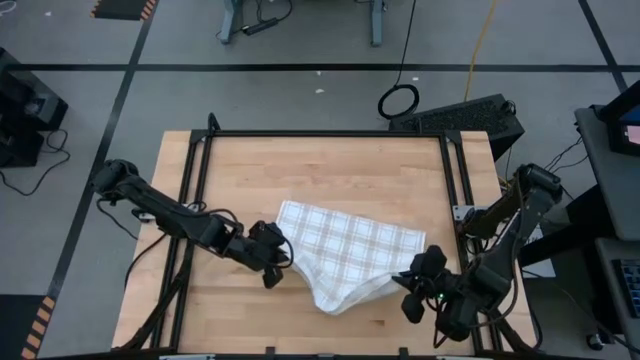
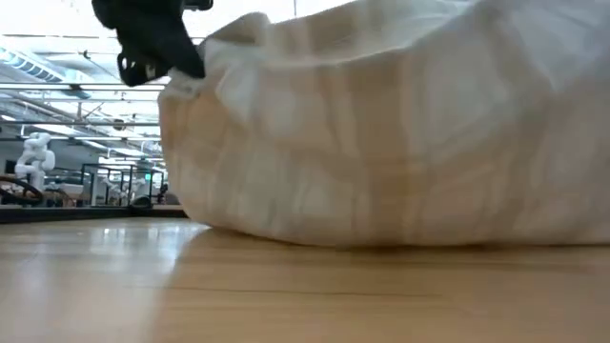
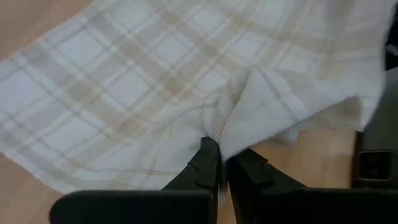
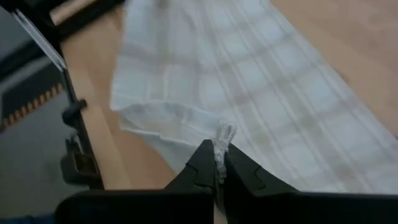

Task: Roll towel
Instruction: Roll the white kitchen towel

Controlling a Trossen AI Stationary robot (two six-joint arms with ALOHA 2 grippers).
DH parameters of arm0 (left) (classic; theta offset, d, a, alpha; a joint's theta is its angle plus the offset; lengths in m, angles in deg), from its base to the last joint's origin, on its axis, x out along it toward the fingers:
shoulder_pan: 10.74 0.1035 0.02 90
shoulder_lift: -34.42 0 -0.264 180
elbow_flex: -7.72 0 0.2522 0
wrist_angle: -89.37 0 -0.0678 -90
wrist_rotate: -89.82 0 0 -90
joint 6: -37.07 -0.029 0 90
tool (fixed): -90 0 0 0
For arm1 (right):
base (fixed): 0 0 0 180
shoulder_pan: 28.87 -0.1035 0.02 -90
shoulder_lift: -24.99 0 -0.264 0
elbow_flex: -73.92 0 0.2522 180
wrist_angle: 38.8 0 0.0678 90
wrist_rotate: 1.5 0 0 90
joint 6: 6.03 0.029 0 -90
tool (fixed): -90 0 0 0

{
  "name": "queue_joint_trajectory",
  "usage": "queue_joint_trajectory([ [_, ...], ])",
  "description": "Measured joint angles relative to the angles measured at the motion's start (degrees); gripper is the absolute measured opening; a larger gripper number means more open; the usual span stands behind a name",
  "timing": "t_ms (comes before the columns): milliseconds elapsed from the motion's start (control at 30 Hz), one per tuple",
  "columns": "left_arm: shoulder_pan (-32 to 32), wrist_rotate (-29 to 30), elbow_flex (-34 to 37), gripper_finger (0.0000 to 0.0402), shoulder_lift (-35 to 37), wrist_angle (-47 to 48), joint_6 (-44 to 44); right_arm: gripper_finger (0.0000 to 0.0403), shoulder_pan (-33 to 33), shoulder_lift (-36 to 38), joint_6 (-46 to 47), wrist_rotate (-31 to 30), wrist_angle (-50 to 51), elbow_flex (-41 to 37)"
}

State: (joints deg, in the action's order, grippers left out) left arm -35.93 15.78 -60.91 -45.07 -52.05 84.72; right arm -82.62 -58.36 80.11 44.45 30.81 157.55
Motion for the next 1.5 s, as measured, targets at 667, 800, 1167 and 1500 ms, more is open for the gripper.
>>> queue_joint_trajectory([
  [667,-7.04,-10.95,-2.98,0.0022,0.02,12.07,14.83,0.0000,-5.02,1.33,-0.71,10.21,-18.40,-17.99],
  [800,-9.94,-12.05,-2.98,0.0022,0.02,11.77,17.97,0.0000,-6.64,1.72,-1.78,11.32,-28.81,-19.93],
  [1167,-10.40,-13.43,-2.96,0.0022,0.00,22.21,18.97,0.0000,-6.91,5.20,-0.21,10.07,-24.37,-19.89],
  [1500,-6.60,-12.63,-2.91,0.0022,-0.28,20.99,13.41,0.0000,-6.13,5.34,10.61,7.96,-22.06,-24.96],
])
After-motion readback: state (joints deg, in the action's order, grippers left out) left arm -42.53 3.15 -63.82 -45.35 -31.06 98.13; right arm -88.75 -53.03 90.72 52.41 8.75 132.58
